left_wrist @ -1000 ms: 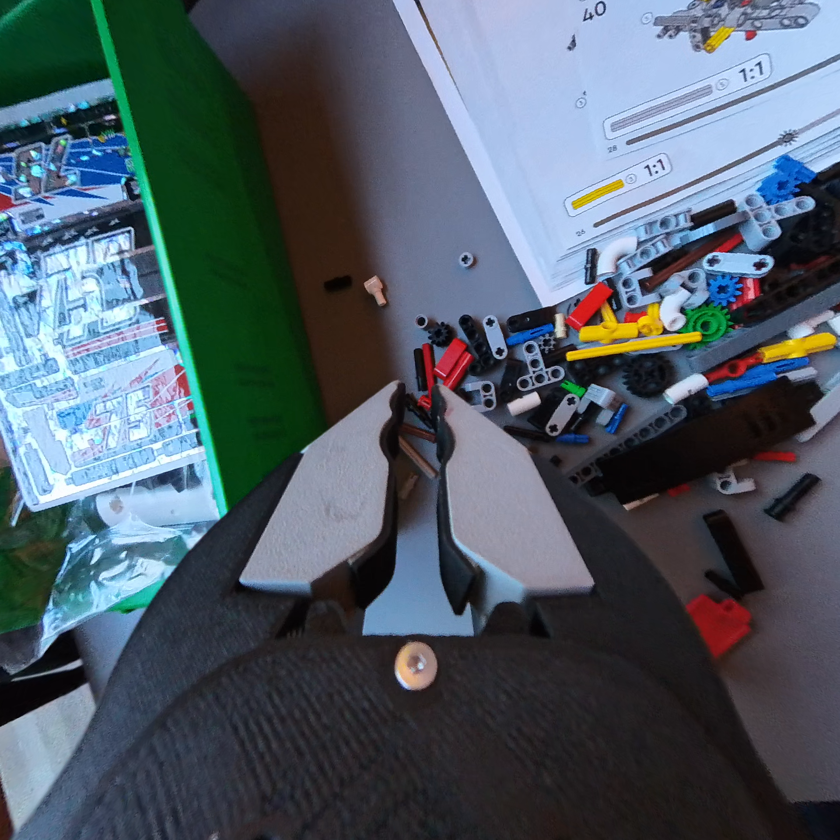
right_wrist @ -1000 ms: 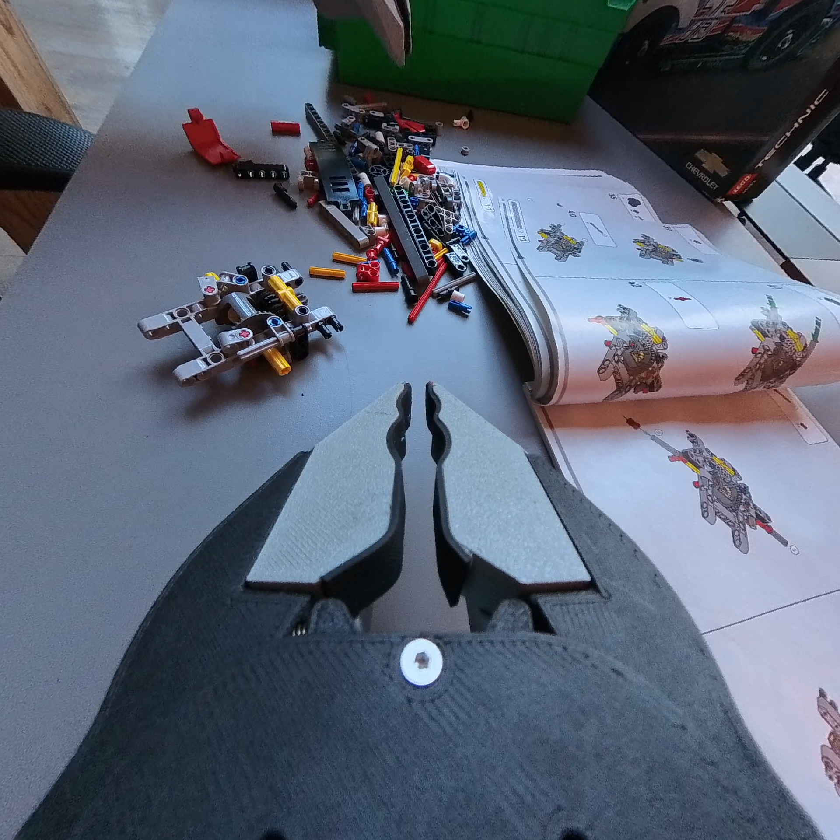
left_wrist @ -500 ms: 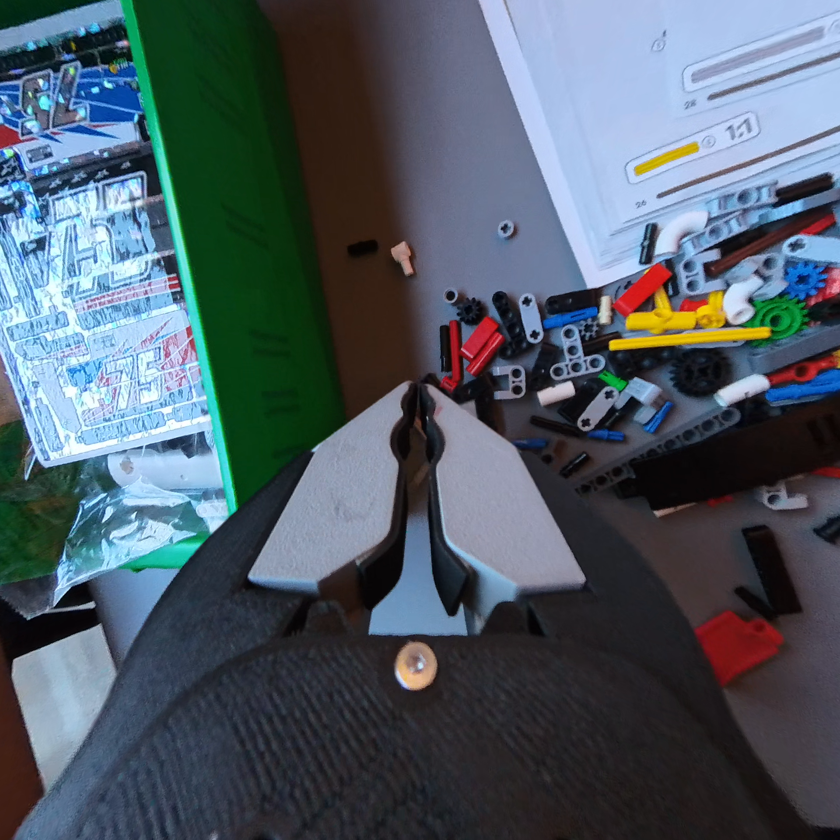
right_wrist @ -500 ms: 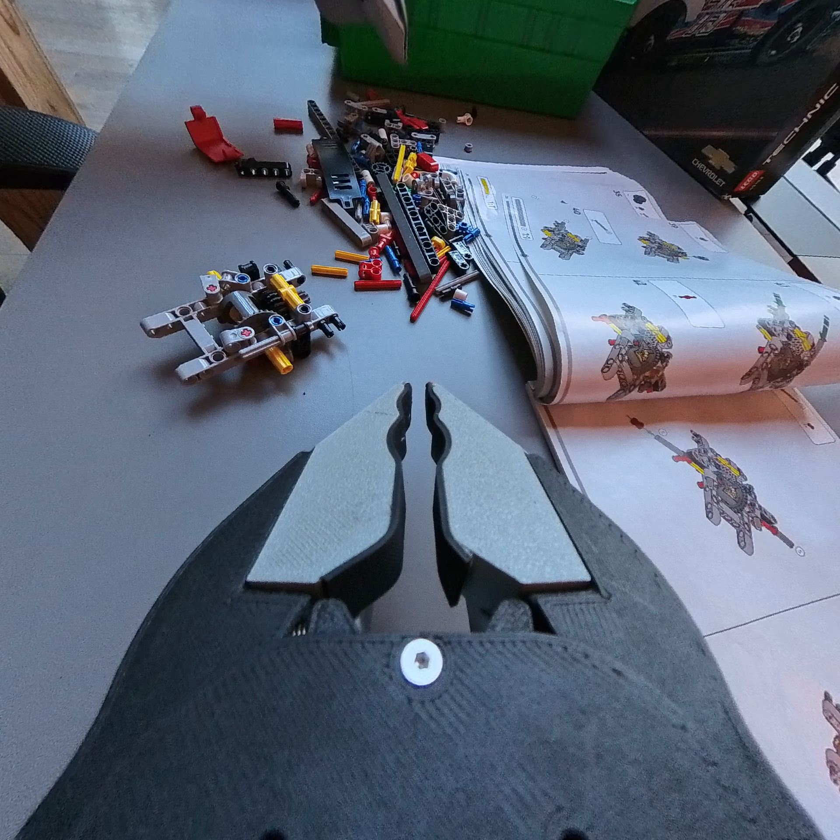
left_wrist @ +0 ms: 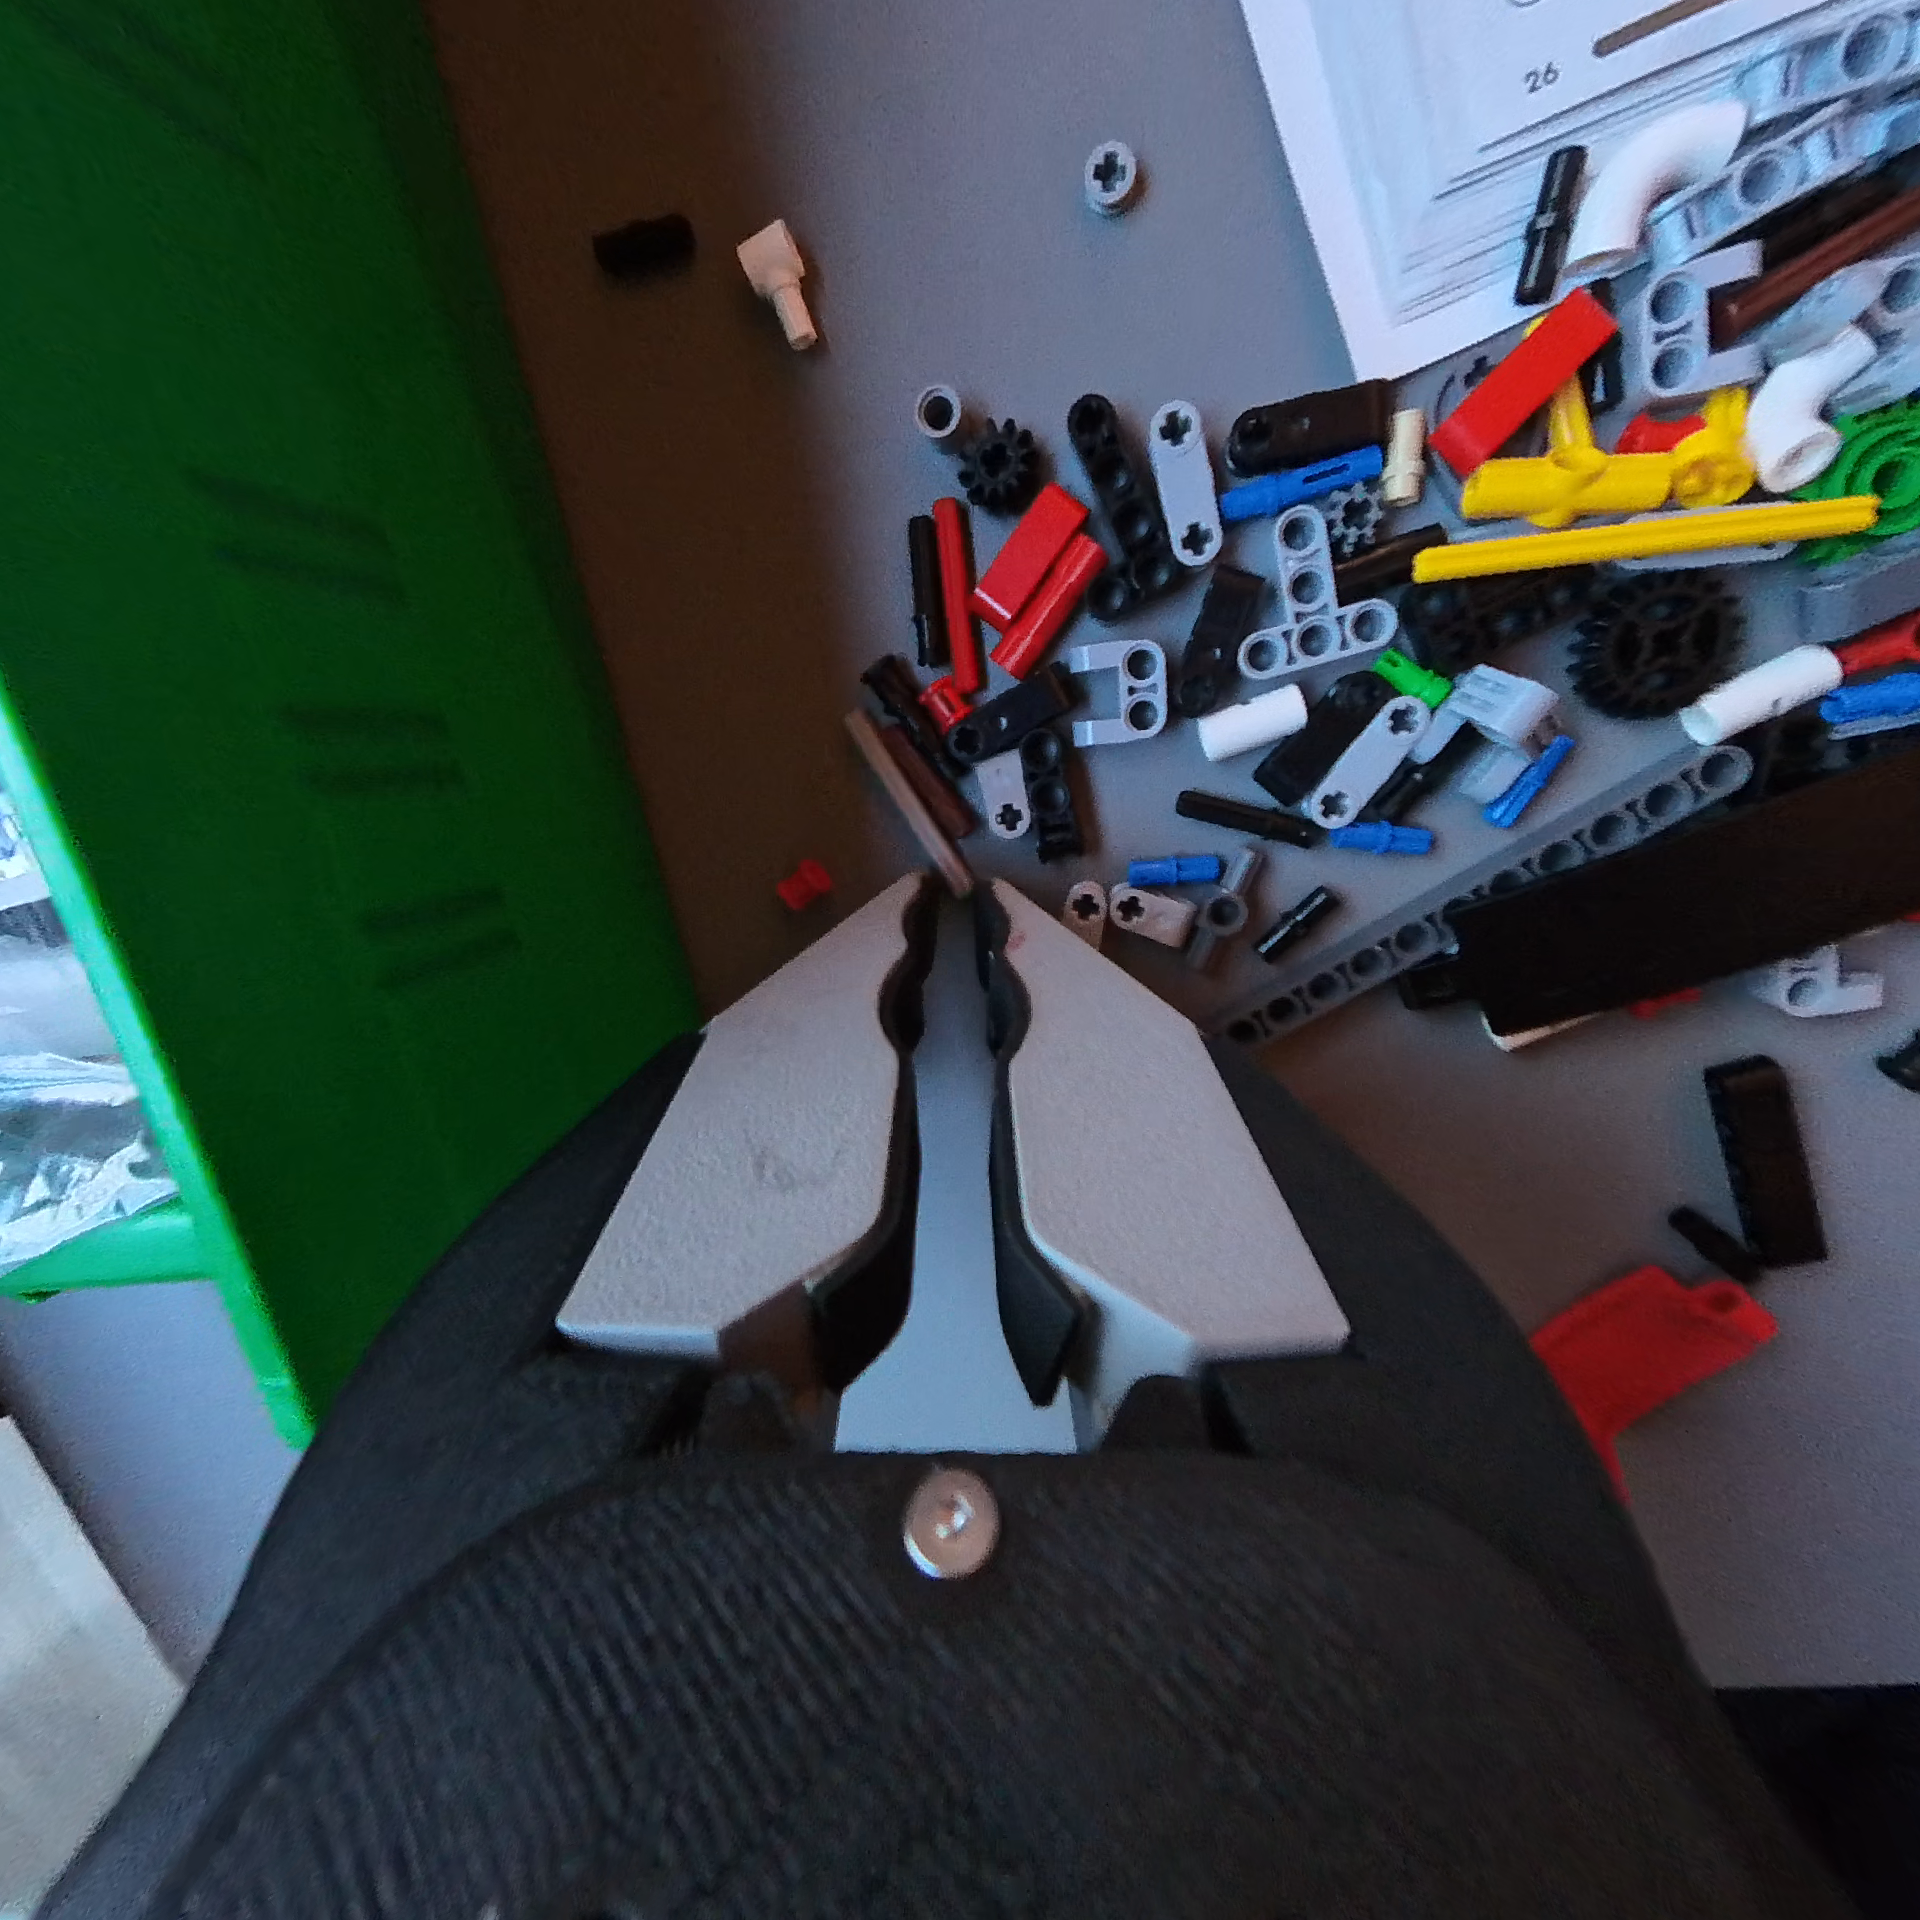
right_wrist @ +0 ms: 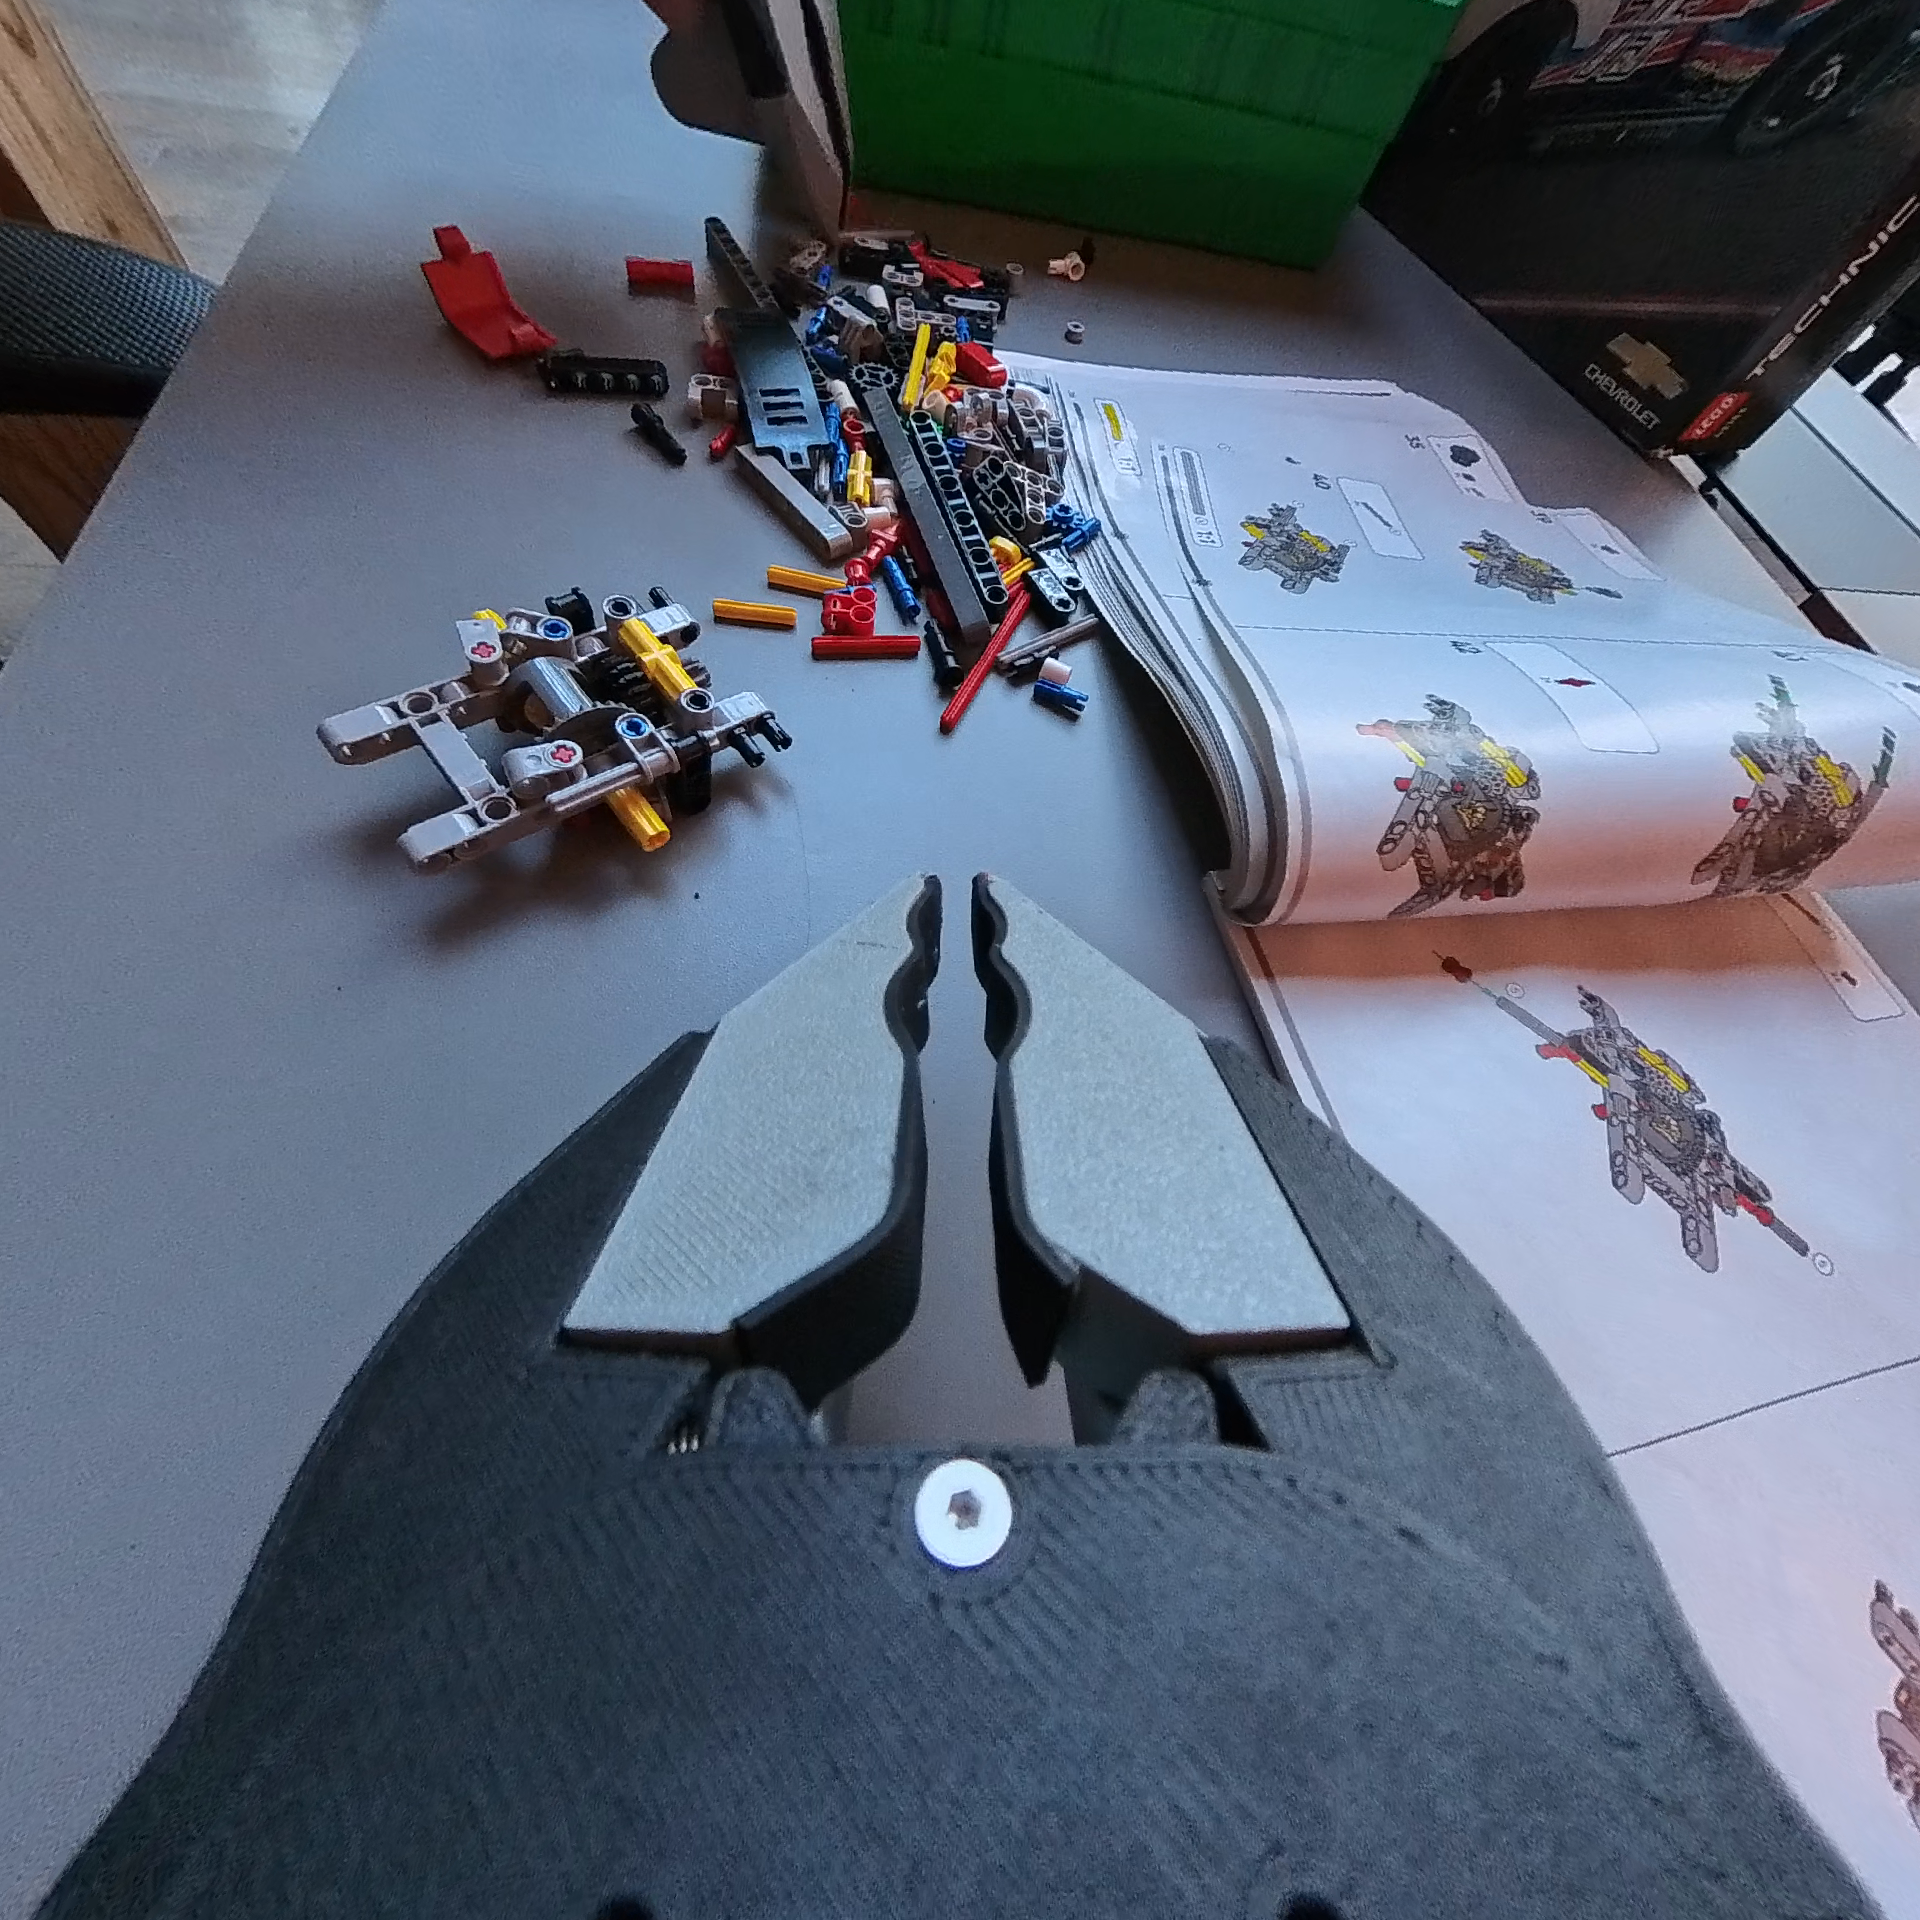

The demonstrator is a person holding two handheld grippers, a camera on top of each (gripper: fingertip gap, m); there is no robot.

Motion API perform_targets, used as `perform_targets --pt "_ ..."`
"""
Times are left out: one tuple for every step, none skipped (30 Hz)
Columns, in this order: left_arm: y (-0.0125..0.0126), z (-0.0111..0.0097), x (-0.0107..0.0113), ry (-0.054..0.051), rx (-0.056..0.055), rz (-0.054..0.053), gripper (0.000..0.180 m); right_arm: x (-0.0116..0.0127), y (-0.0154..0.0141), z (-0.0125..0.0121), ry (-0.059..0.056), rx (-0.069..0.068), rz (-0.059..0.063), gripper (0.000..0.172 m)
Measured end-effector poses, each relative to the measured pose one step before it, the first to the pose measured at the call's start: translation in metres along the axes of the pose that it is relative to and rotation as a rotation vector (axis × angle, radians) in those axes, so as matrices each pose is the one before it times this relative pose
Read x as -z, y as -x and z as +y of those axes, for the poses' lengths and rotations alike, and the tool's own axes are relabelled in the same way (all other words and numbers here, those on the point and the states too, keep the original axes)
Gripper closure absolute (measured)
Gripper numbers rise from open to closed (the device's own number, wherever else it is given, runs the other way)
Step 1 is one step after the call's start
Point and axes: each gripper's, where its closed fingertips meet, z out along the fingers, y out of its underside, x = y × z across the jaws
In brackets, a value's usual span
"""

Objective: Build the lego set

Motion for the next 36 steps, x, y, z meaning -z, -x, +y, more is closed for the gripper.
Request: perform_targets --pt "-0.00004 0.00002 -0.00013 -0.0019 0.0078 0.0117 0.176 -0.00002 0.00012 -0.00008 -0.0001 0.0017 0.0009 0.169" --pt "-0.00047 0.00001 -0.00007 -0.0015 0.0035 0.0117 0.177 0.00008 0.00006 -0.00006 -0.0005 0.0018 0.0011 0.169" --pt "-0.00006 0.00017 -0.00002 -0.0009 -0.0035 0.0042 0.178 0.00003 0.00009 -0.00004 -0.0001 0.0014 0.0006 0.169" --pt "0.00115 0.00065 0.00005 0.0007 -0.011 -0.0082 0.179 0.00002 0.00006 0.00016 0.0006 0.0008 0.0003 0.169" --pt "0.00136 0.00056 0.00002 -0.001 -0.013 -0.0139 0.179 -0.00002 0.00004 0.00021 0.0011 0.0006 0.0001 0.17" --pt "-0.00014 -0.00014 0.00009 -0.0061 -0.0103 -0.0076 0.179 -0.00004 0.00016 0.00005 0.0009 0.0008 -0.0005 0.169" --pt "-0.00113 -0.0009 0.00045 -0.0099 -0.0057 -0.0003 0.179 -0.00005 0.00008 0.00014 0.0007 0.0007 -0.0002 0.17" --pt "-0.0009 -0.00138 0.00093 -0.0129 -0.0042 -0.0011 0.179 -0.00003 0.00006 0.0 0.0003 0.0007 -0.0003 0.17" --pt "0.00007 -0.00181 0.00155 -0.0137 -0.0023 -0.0056 0.179 -0.00012 0.00014 0.00007 0.0005 0.0006 -0.0002 0.17" --pt "0.00062 -0.00243 0.00214 -0.0148 -0.0031 -0.007 0.18 -0.00005 0.00007 0.00014 0.0006 0.0006 -0.0002 0.17" --pt "0.00068 -0.00262 0.00262 -0.0148 -0.0031 -0.0071 0.18 -0.00003 0.00003 0.00001 0.0004 0.0006 0.0 0.17" --pt "0.00095 -0.00234 0.00294 -0.0111 -0.0033 -0.0065 0.18 -0.00004 0.00001 -0.00002 0.0002 0.0006 0.0002 0.169" --pt "0.0013 -0.00218 0.00318 -0.0099 -0.0043 -0.0094 0.18 0.00001 -0.00002 0.00002 0.0001 0.0003 0.0 0.17" --pt "0.00147 -0.00254 0.00365 -0.0118 -0.006 -0.0111 0.18 -0.00004 0.00002 0.0001 0.0001 -0.0002 0.0001 0.17" --pt "0.0013 -0.00276 0.00385 -0.0131 -0.0066 -0.0106 0.18 0.00004 0.00001 -0.0001 -0.0001 -0.0003 0.0 0.17" --pt "0.0008 -0.00266 0.00406 -0.0125 -0.0073 -0.0097 0.18 -0.00003 -0.00013 0.0 -0.0001 -0.0002 0.0 0.17" --pt "-0.00007 -0.00332 0.0043 -0.0165 -0.0104 -0.0083 0.18 0.0 0.00002 0.0 0.0 -0.0003 0.0 0.17" --pt "-0.00117 -0.00386 0.00485 -0.0195 -0.0098 -0.0068 0.18 -0.00011 -0.0001 0.00007 0.0001 -0.0002 0.0004 0.17" --pt "-0.00382 -0.00499 0.00552 -0.025 -0.0127 0.0021 0.18 0.00014 -0.0002 -0.00008 -0.0004 0.0002 0.0012 0.17" --pt "-0.00785 -0.00696 0.00617 -0.0354 -0.0196 0.0153 0.18 0.00016 -0.00006 -0.00022 -0.0015 0.0004 0.0014 0.17" --pt "-0.01012 -0.00795 0.00641 -0.0389 -0.0139 0.0195 0.18 0.00028 -0.00023 -0.00028 -0.003 0.0003 0.0016 0.17" --pt "-0.01263 -0.00906 0.00614 -0.0411 -0.0105 0.0282 0.18 0.00043 -0.00061 -0.00045 -0.0036 -0.0004 0.0033 0.17" --pt "-0.0161 -0.01084 0.0057 -0.0492 -0.0175 0.0398 0.18 0.00067 -0.00049 -0.0004 -0.0044 -0.0013 0.0021 0.169" --pt "-0.01779 -0.01146 0.00426 -0.0528 -0.0176 0.0419 0.18 0.00071 -0.00037 -0.00076 -0.0064 -0.0037 0.0002 0.169" --pt "-0.01908 -0.01034 0.00208 -0.0428 -0.0122 0.0463 0.18 0.00084 -0.00052 -0.00082 -0.0077 -0.005 0.0007 0.169" --pt "-0.02104 -0.0086 -0.00059 -0.0334 -0.016 0.0557 0.18 0.00099 -0.00041 -0.00091 -0.0081 -0.0053 -0.0002 0.169" --pt "-0.02147 -0.00693 -0.00293 -0.0281 -0.0236 0.0559 0.18 0.00084 0.00003 -0.00104 -0.0085 -0.0064 -0.0027 0.169" --pt "-0.01981 -0.00425 -0.00512 -0.0155 -0.0242 0.0466 0.18 0.00096 0.00034 -0.00125 -0.0095 -0.007 -0.0038 0.169" --pt "-0.01842 -0.00045 -0.00696 0.0057 -0.0213 0.0454 0.18 0.00082 0.00032 -0.00118 -0.0091 -0.0065 -0.0037 0.168" --pt "-0.01498 0.00109 -0.00751 0.0114 -0.0195 0.0338 0.18 0.00066 0.0001 -0.00083 -0.0069 -0.0044 -0.0017 0.168" --pt "-0.01144 0.00132 -0.00721 0.0083 -0.0184 0.0224 0.18 0.00046 -0.00028 -0.00031 -0.0032 -0.0024 0.0005 0.168" --pt "-0.0089 0.00208 -0.00635 0.0107 -0.0173 0.0174 0.18 0.00014 -0.00025 0.00011 0.0 -0.0019 0.0001 0.168" --pt "-0.00576 0.00245 -0.00535 0.0108 -0.0108 0.0097 0.18 -0.00006 -0.00014 0.00035 0.0021 -0.0017 0.0001 0.168" --pt "-0.00405 0.00213 -0.00448 0.0064 -0.0009 0.0101 0.18 -0.00026 -0.00021 0.00043 0.0027 -0.001 0.0 0.168" --pt "-0.0029 0.00129 -0.00349 -0.0005 0.0076 0.0118 0.18 -0.00034 0.00002 0.00041 0.003 -0.0004 -0.0009 0.168" --pt "-0.00212 0.00089 -0.00249 -0.0042 0.0138 0.0143 0.18 -0.00036 0.00026 0.00041 0.0033 0.0005 -0.0015 0.168"
